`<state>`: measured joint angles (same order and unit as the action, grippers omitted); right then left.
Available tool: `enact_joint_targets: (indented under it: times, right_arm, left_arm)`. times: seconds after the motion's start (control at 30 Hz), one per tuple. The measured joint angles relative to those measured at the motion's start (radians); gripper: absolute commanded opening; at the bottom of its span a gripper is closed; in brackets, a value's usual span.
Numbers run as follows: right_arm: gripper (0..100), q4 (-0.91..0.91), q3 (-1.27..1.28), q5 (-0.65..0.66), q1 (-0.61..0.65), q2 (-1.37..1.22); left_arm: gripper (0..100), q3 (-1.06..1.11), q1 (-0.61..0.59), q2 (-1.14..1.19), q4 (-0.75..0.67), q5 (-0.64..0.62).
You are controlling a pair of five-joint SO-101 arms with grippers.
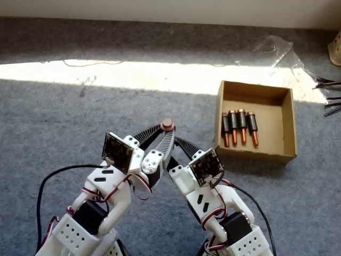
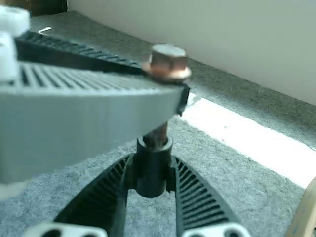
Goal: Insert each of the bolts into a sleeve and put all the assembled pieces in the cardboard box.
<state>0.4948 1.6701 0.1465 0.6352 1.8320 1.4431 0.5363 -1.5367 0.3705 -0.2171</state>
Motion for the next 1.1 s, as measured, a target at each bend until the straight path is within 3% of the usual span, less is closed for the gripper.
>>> enact_joint_targets:
  times: [0.33,0.5,1.1]
  right_arm:
    - [0.5,0.000,0.000,0.000,0.000,0.000]
    - [0.5,0.000,0.000,0.000,0.000,0.000]
    - [0.5,0.000,0.000,0.000,-0.002,0.000]
  left_arm:
    - [1,0.037,0.002,0.000,-0.003,0.000]
    - [10,0.041,0.002,0.000,-0.003,0.000]
    - [11,0.041,-0.020,0.000,0.025,0.000]
